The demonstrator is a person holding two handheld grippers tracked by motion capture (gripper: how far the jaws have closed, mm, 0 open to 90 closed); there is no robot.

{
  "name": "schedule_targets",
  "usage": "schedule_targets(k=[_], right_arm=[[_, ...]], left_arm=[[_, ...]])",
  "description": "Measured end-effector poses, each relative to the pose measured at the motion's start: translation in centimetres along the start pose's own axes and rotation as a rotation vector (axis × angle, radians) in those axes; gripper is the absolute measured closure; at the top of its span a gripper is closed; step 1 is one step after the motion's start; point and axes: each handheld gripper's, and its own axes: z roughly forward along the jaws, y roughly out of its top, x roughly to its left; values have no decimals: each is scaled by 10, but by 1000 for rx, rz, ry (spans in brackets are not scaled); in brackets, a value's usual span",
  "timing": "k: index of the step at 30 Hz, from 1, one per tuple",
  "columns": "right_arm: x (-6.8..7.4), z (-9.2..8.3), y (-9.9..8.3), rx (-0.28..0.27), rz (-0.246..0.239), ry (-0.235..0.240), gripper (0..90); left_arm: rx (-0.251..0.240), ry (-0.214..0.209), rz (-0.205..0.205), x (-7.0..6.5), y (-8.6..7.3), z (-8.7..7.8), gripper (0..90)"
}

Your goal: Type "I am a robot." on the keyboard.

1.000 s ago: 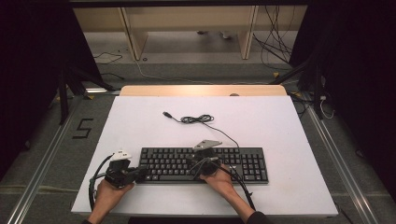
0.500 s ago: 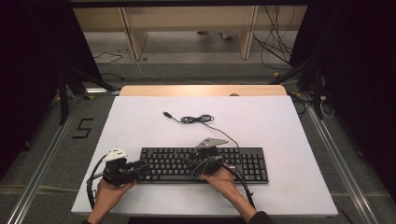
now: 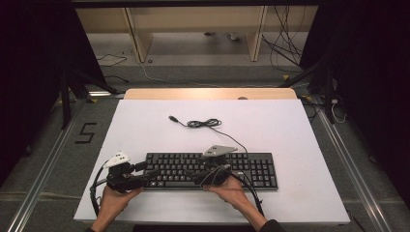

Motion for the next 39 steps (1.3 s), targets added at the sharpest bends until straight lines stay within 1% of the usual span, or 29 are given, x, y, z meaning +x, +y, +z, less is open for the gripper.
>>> schedule_targets(k=[1, 3, 7, 12, 16, 20, 21, 22, 23, 25, 29, 39], right_arm=[[1, -1, 0, 1, -3, 3, 338], [4, -2, 0, -1, -6, 9, 343], [7, -4, -2, -1, -16, 19, 410], [11, -4, -4, 15, -35, 30, 542], [14, -4, -7, 28, -39, 25, 663], [15, -3, -10, 41, -50, 25, 757], [16, -2, -11, 46, -56, 26, 795], [16, -2, -11, 46, -56, 26, 795], [16, -1, -12, 49, -57, 26, 812], [17, 0, -13, 54, -57, 31, 855], [19, 3, -15, 66, -69, 40, 900], [20, 10, -21, 100, -78, 34, 900]], left_arm=[[-6, 1, 4, 0, 0, 0, 359], [-15, -5, 1, 0, 0, -1, 342], [-26, -8, 9, 0, 1, -1, 313], [-49, -12, 9, -1, 1, -3, 302], [-53, -9, 8, -2, 1, -3, 302], [-57, -9, 11, -2, 1, -4, 303], [-57, -9, 15, -2, 1, -4, 303], [-58, -11, 17, -2, 1, -4, 303], [-60, -12, 14, -2, 1, -4, 303], [-55, -14, 24, -2, 1, -3, 303], [-63, -19, 27, -3, 1, -3, 303], [-64, -23, 30, -4, 1, -3, 303]])
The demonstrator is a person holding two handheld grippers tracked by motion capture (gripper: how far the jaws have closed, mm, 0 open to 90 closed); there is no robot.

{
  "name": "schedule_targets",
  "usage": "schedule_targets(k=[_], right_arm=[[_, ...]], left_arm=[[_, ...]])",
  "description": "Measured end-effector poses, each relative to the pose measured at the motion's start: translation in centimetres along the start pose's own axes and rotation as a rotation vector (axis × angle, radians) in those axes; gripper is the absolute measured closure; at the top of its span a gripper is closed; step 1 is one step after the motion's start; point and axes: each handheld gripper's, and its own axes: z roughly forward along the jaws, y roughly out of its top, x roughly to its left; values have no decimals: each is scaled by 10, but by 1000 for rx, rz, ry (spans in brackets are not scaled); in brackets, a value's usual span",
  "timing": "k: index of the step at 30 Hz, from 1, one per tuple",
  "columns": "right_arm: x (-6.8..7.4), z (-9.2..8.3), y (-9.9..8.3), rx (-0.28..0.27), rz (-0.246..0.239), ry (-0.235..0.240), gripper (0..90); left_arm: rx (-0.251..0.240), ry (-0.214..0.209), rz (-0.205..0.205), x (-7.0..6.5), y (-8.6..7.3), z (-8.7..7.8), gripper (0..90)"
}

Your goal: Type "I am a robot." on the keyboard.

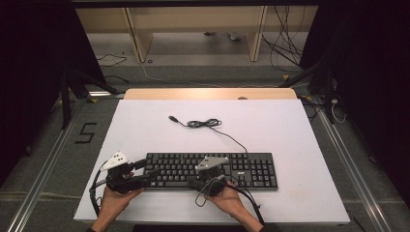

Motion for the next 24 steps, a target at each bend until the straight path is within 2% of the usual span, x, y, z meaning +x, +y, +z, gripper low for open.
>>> schedule_targets(k=[16, 18, 24], right_arm=[[-1, 6, -3, 28, -4, -11, 900], [-1, 7, -4, 44, -5, -15, 900], [0, 8, -5, 40, -14, -15, 900]], left_arm=[[3, -1, 2, 0, 0, 0, 304], [3, -1, 2, 0, 0, 0, 304], [4, 1, 1, 0, 0, 1, 304]])
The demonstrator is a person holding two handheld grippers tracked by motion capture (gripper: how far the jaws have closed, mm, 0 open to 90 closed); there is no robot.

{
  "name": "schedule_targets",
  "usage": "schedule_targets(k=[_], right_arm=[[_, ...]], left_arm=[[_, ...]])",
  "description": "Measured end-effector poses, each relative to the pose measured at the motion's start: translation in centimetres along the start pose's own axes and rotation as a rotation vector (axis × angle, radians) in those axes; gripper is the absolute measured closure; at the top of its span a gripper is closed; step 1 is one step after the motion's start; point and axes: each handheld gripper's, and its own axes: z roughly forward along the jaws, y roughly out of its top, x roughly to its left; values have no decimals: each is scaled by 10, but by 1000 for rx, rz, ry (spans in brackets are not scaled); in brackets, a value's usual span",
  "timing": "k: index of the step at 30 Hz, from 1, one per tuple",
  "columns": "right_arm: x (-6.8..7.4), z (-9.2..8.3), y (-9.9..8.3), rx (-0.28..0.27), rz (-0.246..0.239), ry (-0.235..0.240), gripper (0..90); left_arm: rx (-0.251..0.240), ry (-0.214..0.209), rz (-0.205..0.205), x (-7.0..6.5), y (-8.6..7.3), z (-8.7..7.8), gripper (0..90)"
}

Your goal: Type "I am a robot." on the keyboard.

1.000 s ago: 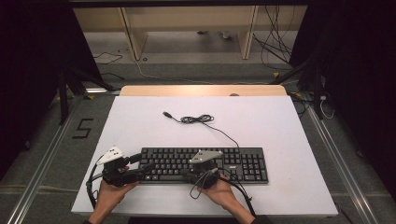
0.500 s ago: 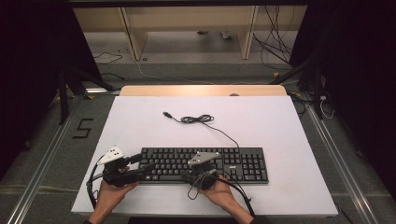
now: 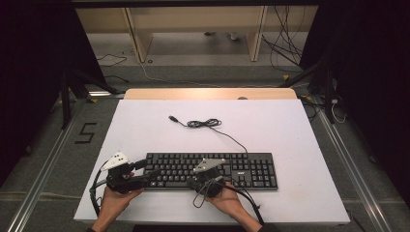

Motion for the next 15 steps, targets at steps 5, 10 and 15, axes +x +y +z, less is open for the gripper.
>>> schedule_targets(k=[5, 10, 15], right_arm=[[0, -2, 1, -12, 21, 14, 880], [-3, -10, 4, -61, 44, 31, 827], [-6, -15, 5, -89, 54, 28, 751]], left_arm=[[1, 4, 0, 1, 0, 0, 304], [6, 10, -4, 2, 0, 0, 305], [13, 27, -14, 2, 0, 1, 323]])
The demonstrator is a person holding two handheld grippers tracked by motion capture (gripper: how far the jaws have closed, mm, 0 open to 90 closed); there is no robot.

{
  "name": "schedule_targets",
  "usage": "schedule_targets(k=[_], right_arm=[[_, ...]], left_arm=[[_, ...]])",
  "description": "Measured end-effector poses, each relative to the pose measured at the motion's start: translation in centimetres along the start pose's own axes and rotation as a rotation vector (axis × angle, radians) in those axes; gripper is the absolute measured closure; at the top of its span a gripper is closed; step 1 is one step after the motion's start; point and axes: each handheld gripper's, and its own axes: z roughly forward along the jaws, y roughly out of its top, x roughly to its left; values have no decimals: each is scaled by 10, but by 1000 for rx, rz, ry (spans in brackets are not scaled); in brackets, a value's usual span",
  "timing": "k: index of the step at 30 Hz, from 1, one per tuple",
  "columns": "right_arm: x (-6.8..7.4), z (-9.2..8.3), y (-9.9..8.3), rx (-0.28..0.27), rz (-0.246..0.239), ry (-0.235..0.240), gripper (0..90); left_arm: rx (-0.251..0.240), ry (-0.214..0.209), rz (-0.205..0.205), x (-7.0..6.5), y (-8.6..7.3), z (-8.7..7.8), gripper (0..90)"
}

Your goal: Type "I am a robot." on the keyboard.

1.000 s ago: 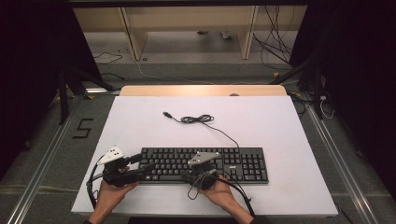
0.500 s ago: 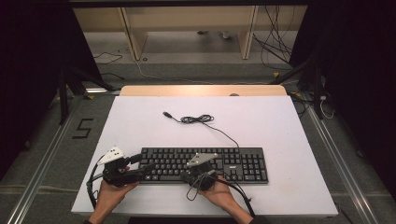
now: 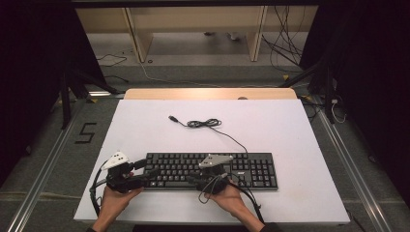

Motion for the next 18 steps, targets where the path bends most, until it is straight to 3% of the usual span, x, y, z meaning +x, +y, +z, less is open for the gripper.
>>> schedule_targets(k=[4, 11, 18], right_arm=[[-2, -4, 1, -13, 5, -4, 679], [-4, -9, 3, -31, 13, 1, 573], [-3, -13, 2, -42, 8, -15, 489]], left_arm=[[16, 8, -4, 1, -1, 2, 367], [48, 18, -6, 3, -2, 7, 520], [81, 14, 18, 4, -3, 14, 664]])
